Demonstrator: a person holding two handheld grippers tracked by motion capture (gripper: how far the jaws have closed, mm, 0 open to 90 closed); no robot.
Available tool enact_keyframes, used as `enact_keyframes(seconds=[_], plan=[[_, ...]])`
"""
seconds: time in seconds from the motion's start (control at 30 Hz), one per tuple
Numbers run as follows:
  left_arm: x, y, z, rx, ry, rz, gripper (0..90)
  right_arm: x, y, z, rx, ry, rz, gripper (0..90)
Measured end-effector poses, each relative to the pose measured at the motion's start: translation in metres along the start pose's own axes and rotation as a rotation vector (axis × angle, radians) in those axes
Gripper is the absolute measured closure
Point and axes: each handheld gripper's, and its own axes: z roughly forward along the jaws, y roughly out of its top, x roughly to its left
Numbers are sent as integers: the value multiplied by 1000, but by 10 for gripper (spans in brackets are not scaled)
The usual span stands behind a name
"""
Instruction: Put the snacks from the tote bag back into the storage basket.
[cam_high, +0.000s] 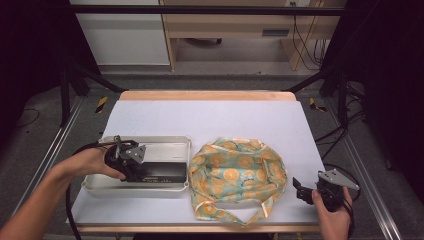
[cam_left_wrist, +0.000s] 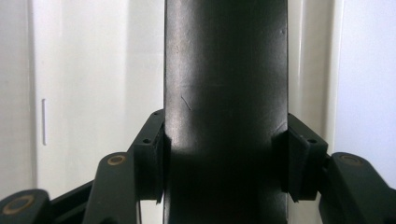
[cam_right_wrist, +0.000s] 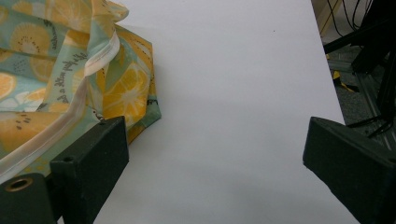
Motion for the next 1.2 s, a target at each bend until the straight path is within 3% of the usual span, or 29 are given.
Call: enact_keyframes(seconds=[0.83, 1.07, 1.2], plan=[[3, -3, 9, 18, -16, -7, 417, 1, 0, 0, 0, 9, -1, 73], [3, -3, 10, 36, -6, -20, 303, 1, 0, 0, 2, 12, 0, 72], [2, -2, 6, 12, -4, -35, 260, 1, 0, 0, 1, 11, 1, 70]])
